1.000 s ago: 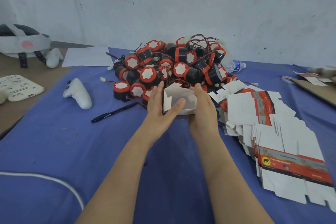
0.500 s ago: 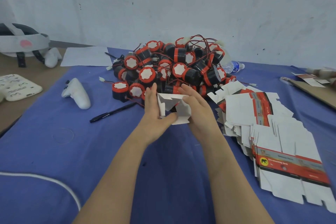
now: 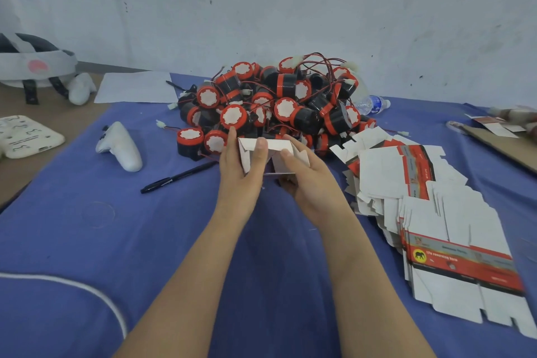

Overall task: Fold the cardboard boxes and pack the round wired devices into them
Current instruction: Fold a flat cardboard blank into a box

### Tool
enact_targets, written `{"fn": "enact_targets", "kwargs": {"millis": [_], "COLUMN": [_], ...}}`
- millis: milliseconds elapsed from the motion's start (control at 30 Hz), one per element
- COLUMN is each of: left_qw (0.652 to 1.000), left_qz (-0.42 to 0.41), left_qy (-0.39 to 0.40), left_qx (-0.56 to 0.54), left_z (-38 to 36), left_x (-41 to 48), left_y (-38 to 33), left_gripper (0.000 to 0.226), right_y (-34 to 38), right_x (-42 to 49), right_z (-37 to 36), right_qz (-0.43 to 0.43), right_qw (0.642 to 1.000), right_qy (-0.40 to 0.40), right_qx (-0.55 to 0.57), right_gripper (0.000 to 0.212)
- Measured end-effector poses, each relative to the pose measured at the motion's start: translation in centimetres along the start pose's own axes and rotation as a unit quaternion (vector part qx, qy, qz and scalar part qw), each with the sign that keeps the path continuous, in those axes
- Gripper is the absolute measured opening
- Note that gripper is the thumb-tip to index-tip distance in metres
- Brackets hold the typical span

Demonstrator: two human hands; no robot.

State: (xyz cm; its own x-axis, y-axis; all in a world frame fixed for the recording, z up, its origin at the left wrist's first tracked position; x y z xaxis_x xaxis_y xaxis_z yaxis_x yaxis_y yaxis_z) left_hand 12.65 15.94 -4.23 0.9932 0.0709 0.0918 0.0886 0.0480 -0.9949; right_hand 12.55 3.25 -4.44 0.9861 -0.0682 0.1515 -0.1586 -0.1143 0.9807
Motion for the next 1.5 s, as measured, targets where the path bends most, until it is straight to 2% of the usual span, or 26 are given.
{"fn": "enact_targets", "kwargs": {"millis": [133, 200, 333, 467, 533, 600, 700, 867, 967, 1067, 1200, 1400, 1500], "left_qw": [0.999, 0.998, 0.999, 0.998, 0.998, 0.996, 0.996, 0.99, 0.983, 0.99, 0.993, 0.99, 0.989], "left_qz": [-0.021, -0.031, -0.05, -0.054, -0.063, -0.084, -0.091, -0.043, -0.026, -0.034, -0.041, -0.057, -0.054], "left_qy": [-0.007, -0.006, 0.011, 0.029, 0.017, -0.004, -0.014, -0.012, 0.01, 0.022, 0.039, 0.053, 0.069], "left_qx": [-0.041, -0.052, -0.012, 0.008, 0.013, 0.026, 0.0, -0.137, -0.181, -0.134, -0.105, -0.113, -0.116], "left_z": [0.2, 0.3, -0.1, -0.8, -0.6, -0.3, 0.2, 1.1, 1.2, 0.9, 0.5, 0.3, -0.1], "left_x": [0.0, -0.1, -0.1, -0.4, -0.3, -0.2, 0.3, 0.9, 0.9, 0.9, 0.7, 0.7, 0.6], "left_y": [-0.3, -0.5, -0.8, -0.9, -0.8, -0.8, -0.6, 0.3, 0.6, 0.4, 0.0, 0.0, 0.1], "left_gripper": [0.065, 0.06, 0.063, 0.081, 0.075, 0.057, 0.049, 0.044, 0.046, 0.049, 0.049, 0.049, 0.061], "right_y": [0.1, 0.0, -0.4, -0.3, -0.4, -0.5, -0.3, 0.5, 0.6, 0.4, 0.6, -0.3, -0.4], "right_x": [0.0, 0.0, -0.2, -0.2, -0.1, 0.0, 0.2, 0.6, 0.7, 0.3, 0.3, 0.4, 0.5], "right_z": [-0.1, 0.0, 0.2, 0.6, 0.6, 0.6, 0.6, -1.5, -0.5, -0.3, 0.9, 0.6, 0.4], "right_qz": [0.007, 0.0, -0.023, -0.013, -0.012, -0.005, 0.027, 0.01, 0.05, 0.068, 0.071, 0.037, 0.042], "right_qw": [1.0, 1.0, 0.998, 0.996, 0.995, 0.995, 0.996, 0.992, 0.997, 0.997, 0.997, 0.998, 0.997], "right_qy": [-0.007, -0.012, -0.031, -0.05, -0.052, -0.061, -0.068, 0.034, 0.032, 0.034, -0.019, 0.011, 0.033], "right_qx": [0.014, 0.017, 0.055, 0.079, 0.089, 0.082, 0.042, 0.118, 0.058, -0.012, -0.036, 0.054, 0.049], "right_gripper": [0.033, 0.028, 0.019, 0.02, 0.015, 0.015, 0.027, 0.032, 0.023, 0.032, 0.038, 0.03, 0.034]}}
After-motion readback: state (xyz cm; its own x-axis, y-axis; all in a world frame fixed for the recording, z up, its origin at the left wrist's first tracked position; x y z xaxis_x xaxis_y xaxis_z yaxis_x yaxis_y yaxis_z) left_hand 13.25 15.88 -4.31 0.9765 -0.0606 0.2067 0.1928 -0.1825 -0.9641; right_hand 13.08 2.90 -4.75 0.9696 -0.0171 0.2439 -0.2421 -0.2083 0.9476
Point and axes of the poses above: each hand's wrist, its own x-axis towards the middle knuckle, its own z-axis out of the back of the hand, y = z × x, the point moved 9 cm from there along x, towards the middle knuckle, and after that the axes turned 5 degrees about z, right-handed, at the moved point
